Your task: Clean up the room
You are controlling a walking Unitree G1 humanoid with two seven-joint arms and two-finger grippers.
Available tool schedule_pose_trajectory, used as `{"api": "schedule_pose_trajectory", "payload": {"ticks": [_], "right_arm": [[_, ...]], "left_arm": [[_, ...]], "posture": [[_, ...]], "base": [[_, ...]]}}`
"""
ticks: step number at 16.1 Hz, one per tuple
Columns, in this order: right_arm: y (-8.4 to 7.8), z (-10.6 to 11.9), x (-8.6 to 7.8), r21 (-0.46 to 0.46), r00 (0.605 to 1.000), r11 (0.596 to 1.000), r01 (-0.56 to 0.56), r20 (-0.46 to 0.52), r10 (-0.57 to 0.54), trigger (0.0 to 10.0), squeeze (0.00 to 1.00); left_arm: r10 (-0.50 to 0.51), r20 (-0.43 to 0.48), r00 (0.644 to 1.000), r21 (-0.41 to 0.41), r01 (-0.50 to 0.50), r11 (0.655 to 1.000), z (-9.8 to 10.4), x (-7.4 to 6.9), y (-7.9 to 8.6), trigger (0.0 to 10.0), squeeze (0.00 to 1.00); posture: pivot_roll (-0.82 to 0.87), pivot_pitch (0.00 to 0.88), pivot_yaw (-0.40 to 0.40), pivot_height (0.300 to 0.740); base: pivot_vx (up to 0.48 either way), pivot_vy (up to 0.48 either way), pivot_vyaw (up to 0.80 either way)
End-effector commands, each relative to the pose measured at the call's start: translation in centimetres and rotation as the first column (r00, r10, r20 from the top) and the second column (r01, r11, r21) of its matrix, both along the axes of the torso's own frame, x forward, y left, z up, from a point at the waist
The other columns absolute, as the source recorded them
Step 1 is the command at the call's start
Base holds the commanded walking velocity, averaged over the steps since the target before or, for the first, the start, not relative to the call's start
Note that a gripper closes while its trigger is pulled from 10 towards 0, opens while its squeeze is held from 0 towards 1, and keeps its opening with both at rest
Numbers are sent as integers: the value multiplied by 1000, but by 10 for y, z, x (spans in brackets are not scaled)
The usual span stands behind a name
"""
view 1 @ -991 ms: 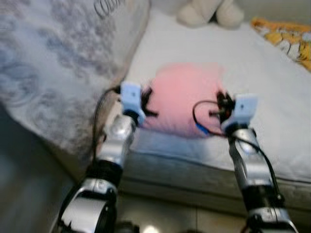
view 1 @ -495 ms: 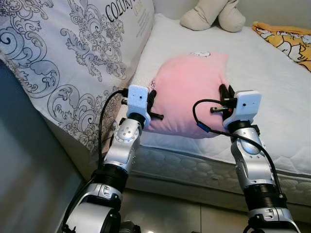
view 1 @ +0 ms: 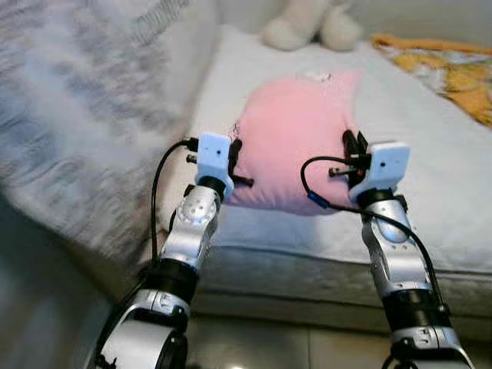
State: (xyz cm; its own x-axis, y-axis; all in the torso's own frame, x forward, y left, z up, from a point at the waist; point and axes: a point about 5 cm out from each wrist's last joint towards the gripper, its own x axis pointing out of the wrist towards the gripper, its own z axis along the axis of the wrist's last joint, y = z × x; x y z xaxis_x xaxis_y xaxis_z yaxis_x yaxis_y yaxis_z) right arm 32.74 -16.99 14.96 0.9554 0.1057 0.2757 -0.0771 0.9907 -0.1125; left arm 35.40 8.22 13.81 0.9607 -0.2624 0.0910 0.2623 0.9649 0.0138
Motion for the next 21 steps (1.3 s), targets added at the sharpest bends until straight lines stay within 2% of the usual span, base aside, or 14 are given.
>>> {"api": "schedule_pose_trajectory", "payload": {"ticks": [1, 5, 7, 10, 13, 15, 19, 21], "right_arm": [[-5, 8, 1, 2, 999, 1000, 11, 40, -11, 10000, 0], [-3, 4, 1, 5, 1000, 1000, -3, 21, 3, 10000, 0], [-3, 2, 1, 10, 1000, 1000, -8, 12, 8, 10000, 0], [-2, -2, 2, 30, 1000, 999, -23, -14, 23, 10000, 0], [0, -14, 9, 106, 991, 992, -63, -115, 75, 10000, 0], [1, -18, 15, 110, 983, 991, -82, -155, 98, 10000, 0], [1, -16, 23, 122, 977, 987, -102, -177, 122, 10000, 0], [-3, -17, 20, 149, 984, 988, -44, -162, 68, 10000, 0]], "left_arm": [[21, 31, 999, 4, -21, 1000, 9, 3, 1, 10000, 0], [51, 42, 998, -2, -51, 999, 12, 4, 5, 10000, 0], [74, 34, 997, -30, -73, 997, 13, 5, 8, 10000, 0], [86, 37, 996, -35, -85, 996, 16, 7, 10, 10000, 0], [105, -10, 994, 5, -105, 994, 13, 14, 8, 10000, 0], [106, -38, 994, 16, -106, 994, 15, 20, 3, 10000, 0], [114, -62, 992, 26, -113, 993, 16, 25, -5, 10000, 0], [100, -33, 994, 64, -97, 993, 16, 23, -3, 10000, 0]], "posture": [[14, 0, -15, 740], [17, 0, -17, 740], [17, 0, -16, 740], [19, 0, -14, 740], [18, 0, -11, 740], [23, 0, -15, 740], [31, 0, -16, 740], [31, 0, -16, 740]], "base": [[480, 0, 0], [473, 0, 0], [373, 182, 0], [0, 459, 0], [0, 0, 0], [0, 0, 0], [0, 0, 0], [0, 0, 0]]}}
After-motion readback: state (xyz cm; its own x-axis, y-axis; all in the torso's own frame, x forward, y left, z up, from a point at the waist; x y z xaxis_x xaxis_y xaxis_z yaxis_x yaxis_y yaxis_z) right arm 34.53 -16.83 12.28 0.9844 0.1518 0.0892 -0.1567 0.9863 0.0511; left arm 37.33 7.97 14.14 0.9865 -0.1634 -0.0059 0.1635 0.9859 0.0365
